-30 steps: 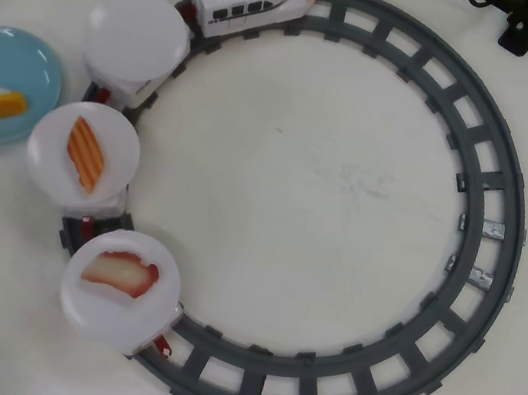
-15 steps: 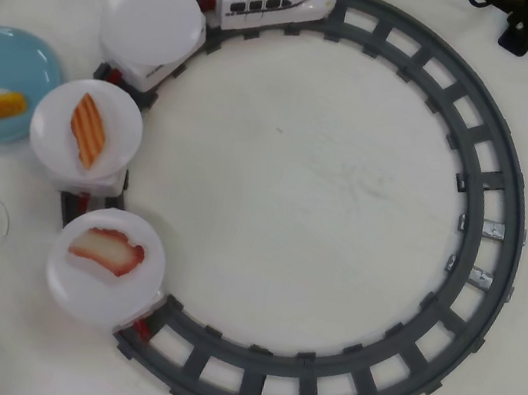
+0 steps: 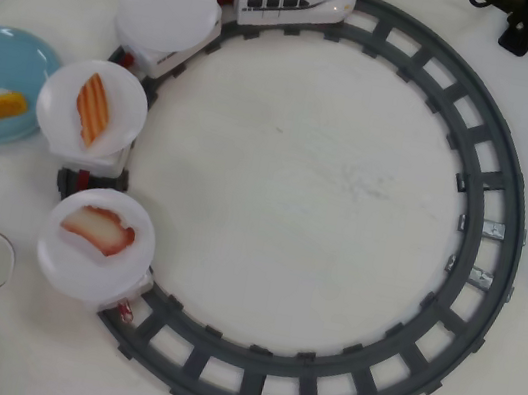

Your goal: Pick up the sushi from the Shinkansen and put it on the blue dish

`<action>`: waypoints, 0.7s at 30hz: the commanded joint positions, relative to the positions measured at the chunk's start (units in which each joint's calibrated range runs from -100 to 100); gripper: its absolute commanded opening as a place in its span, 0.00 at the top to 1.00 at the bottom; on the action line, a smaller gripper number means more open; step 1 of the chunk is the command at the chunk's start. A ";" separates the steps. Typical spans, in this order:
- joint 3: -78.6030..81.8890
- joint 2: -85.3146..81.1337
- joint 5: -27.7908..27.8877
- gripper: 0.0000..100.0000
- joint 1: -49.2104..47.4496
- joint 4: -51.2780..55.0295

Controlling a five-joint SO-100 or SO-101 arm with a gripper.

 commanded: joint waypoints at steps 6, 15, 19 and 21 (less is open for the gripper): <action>2.48 -14.69 -0.37 0.97 0.53 7.46; 2.93 -18.42 -0.11 0.97 0.53 10.95; 2.93 -18.42 0.05 0.97 0.44 10.95; 2.93 -18.42 0.05 0.97 0.44 10.95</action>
